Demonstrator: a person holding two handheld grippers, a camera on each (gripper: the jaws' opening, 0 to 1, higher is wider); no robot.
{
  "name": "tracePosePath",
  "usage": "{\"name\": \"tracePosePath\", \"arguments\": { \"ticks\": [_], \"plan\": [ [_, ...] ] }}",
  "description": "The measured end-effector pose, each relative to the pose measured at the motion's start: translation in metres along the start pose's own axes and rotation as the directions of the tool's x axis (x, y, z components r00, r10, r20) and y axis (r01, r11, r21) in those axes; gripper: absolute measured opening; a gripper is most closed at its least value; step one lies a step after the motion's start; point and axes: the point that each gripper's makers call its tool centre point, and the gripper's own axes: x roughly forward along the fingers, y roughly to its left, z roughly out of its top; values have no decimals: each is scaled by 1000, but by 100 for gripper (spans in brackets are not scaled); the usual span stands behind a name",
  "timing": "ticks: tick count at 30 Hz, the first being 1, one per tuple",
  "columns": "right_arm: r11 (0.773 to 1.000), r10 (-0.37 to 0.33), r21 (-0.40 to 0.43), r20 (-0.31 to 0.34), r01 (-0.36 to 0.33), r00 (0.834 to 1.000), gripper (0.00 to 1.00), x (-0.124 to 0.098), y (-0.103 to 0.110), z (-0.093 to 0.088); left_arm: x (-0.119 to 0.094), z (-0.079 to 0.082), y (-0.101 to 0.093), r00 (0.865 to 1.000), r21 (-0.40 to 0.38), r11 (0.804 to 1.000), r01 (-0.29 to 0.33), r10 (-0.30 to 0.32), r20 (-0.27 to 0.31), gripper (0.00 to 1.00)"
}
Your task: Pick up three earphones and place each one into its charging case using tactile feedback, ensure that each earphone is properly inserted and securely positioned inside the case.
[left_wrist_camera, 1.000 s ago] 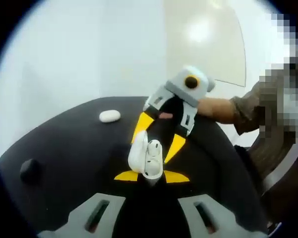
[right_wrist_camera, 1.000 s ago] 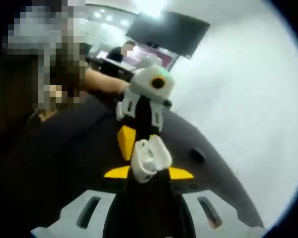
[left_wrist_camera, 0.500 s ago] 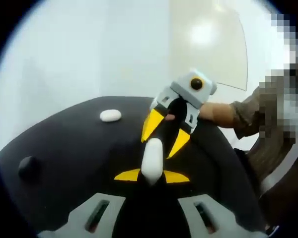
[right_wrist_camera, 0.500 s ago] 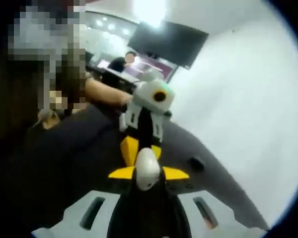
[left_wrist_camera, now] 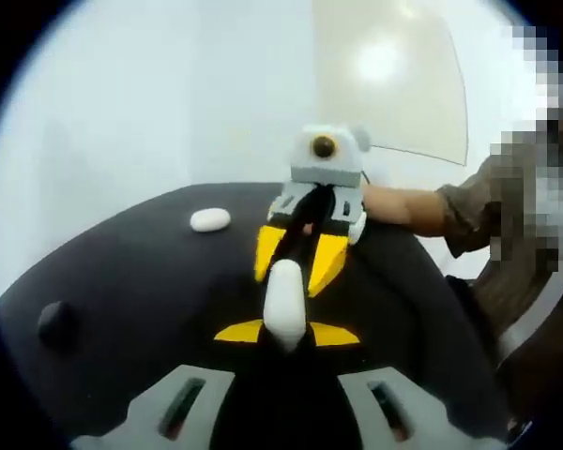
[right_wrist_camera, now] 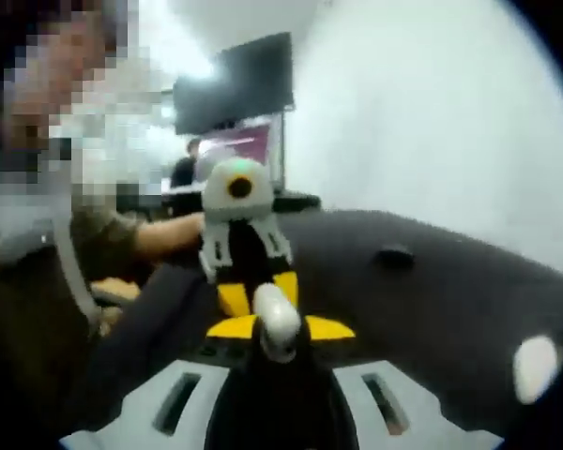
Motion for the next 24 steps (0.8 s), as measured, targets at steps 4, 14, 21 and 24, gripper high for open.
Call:
{"name": "tracePosePath", "arguments": {
  "ticks": [4, 14, 21, 24],
  "plan": [
    [980, -23, 200, 21, 18, 1000, 17, -8, -12, 1, -6, 4, 7, 998, 142, 988, -56, 54, 16, 28],
    [852, 14, 524, 7, -15, 1000, 17, -5, -24, -8, -5, 20, 8, 992, 207, 973, -99, 80, 99, 32],
    [803, 58, 594, 0, -47, 998, 17, -4, -16, -11, 3, 10, 8, 993, 337, 935, -113, 100, 54, 31],
    [924, 1, 383, -16, 5, 1000, 19, -3, -17, -14, 5, 13, 12, 990, 369, 918, -144, 133, 55, 28]
  ]
}}
